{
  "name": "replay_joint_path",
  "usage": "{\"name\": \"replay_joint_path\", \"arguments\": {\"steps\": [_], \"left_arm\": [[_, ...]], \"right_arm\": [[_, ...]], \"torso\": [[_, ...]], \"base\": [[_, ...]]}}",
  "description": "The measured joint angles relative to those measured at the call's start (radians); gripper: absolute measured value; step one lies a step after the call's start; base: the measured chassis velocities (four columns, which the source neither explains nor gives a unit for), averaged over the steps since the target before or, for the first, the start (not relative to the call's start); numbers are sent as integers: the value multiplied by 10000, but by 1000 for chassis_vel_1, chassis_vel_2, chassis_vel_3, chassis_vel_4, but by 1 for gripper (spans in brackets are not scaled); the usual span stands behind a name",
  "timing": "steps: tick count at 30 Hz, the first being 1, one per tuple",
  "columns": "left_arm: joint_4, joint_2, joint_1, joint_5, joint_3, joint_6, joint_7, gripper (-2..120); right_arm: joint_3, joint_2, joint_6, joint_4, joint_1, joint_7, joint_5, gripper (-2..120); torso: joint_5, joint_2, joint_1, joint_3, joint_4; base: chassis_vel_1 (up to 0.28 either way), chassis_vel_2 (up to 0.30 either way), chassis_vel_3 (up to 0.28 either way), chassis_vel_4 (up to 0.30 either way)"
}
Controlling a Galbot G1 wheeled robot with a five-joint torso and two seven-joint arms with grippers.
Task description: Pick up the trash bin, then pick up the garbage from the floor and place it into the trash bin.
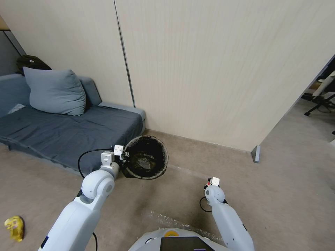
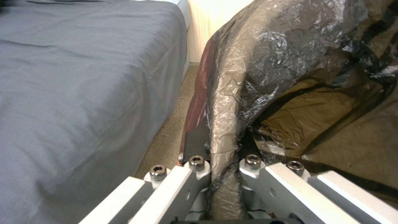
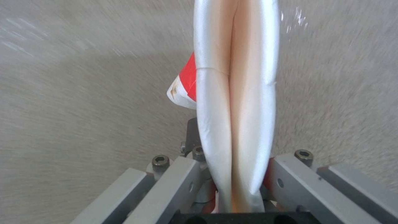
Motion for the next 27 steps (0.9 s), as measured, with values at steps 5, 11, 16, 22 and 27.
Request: {"name": "replay_joint_path", "arguments": {"steps": [5, 11, 16, 22, 27], "left_arm": [[0, 11, 5, 0, -11, 0, 0, 0], [42, 25, -21, -13, -19, 0, 0, 0], [127, 19, -15, -79, -22, -1, -21, 0], [111, -9, 83, -115, -9, 0, -34, 0], [125, -43, 164, -48, -1, 0, -32, 0]], "right_arm": [[-12, -25, -2, 164, -64, -3, 30, 0], [-16, -277, -38, 1445, -579, 39, 394, 0], [238, -919, -246, 4600, -1732, 310, 1475, 0], [718, -2815, -460, 8278, -2064, 630, 4022, 0], [864, -3927, -172, 9279, -1702, -44, 4761, 0]], "torso": [[0, 0, 0, 0, 1], [-1, 0, -1, 0, 2], [-5, 0, 0, -1, 0], [2, -1, 0, 0, -3], [-7, -1, 0, 0, 1]], "base": [[0, 0, 0, 0], [0, 0, 0, 0], [0, 0, 0, 0], [0, 0, 0, 0], [0, 0, 0, 0]]}}
